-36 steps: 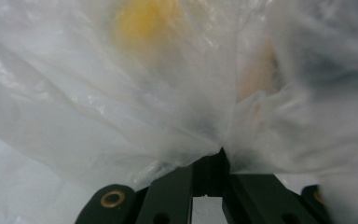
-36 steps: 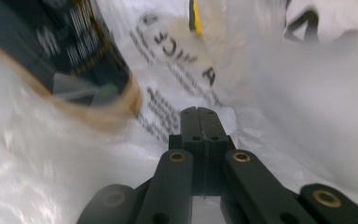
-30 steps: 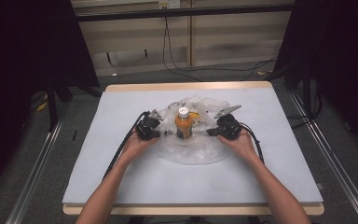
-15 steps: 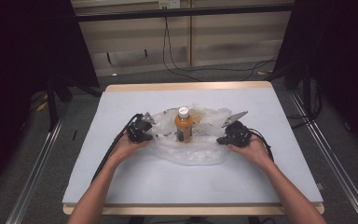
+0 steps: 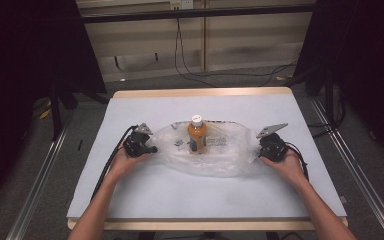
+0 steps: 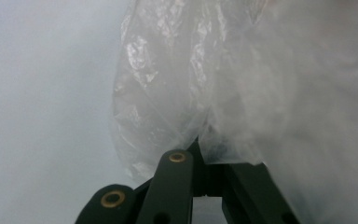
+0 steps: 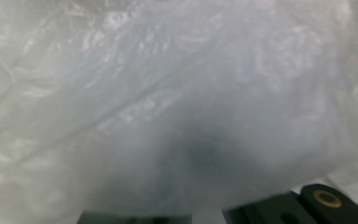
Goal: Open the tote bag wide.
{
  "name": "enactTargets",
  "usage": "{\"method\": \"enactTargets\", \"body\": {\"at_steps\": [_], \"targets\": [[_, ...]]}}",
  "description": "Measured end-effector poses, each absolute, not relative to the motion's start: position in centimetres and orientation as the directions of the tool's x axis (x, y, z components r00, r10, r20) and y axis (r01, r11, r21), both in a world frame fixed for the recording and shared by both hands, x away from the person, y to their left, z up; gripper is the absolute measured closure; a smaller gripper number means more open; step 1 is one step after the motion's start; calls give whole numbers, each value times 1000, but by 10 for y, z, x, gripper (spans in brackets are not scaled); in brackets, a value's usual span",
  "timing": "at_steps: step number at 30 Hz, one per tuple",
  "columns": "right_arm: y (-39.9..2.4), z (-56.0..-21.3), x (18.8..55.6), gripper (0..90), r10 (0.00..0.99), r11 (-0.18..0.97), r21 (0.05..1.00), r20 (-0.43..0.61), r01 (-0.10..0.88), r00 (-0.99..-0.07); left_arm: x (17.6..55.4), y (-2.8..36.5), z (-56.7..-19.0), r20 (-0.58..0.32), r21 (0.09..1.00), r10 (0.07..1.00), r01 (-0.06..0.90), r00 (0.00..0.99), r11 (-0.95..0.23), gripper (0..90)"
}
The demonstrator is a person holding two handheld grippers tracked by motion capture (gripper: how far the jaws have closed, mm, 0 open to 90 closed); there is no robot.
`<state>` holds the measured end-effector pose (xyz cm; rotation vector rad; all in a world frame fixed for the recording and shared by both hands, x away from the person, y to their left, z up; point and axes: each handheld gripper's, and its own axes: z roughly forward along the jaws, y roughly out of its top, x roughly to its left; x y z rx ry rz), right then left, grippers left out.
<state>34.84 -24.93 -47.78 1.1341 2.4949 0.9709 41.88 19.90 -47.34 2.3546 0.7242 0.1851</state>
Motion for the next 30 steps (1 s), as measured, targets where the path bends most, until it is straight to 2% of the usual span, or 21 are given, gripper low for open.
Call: {"method": "enactTargets", "body": {"at_steps": [2, 4, 8, 17, 21, 25, 30], "targets": [[-251, -479, 349, 900, 740, 461, 667, 76, 586, -668, 419, 202, -475, -73, 650, 539, 450, 839, -612, 900], [-253, -481, 348, 900, 741, 446, 683, 81, 578, -667, 418, 207, -477, -130, 680, 547, 475, 827, -558, 900], [-256, -472, 340, 900, 720, 375, 738, 148, 560, -678, 410, 216, -465, -170, 743, 538, 465, 826, -480, 900], [-271, -449, 295, 900, 717, 319, 797, 150, 513, -680, 376, 240, -440, -154, 818, 523, 405, 838, -408, 900], [-279, -439, 281, 900, 725, 287, 823, 148, 491, -673, 368, 238, -428, -149, 852, 504, 369, 851, -372, 900], [-279, -421, 280, 900, 725, 262, 853, 136, 452, -676, 366, 225, -412, -123, 875, 480, 323, 869, -361, 900], [-264, -398, 299, 900, 708, 240, 884, 122, 400, -695, 367, 207, -390, -99, 902, 453, 272, 886, -335, 900]]}}
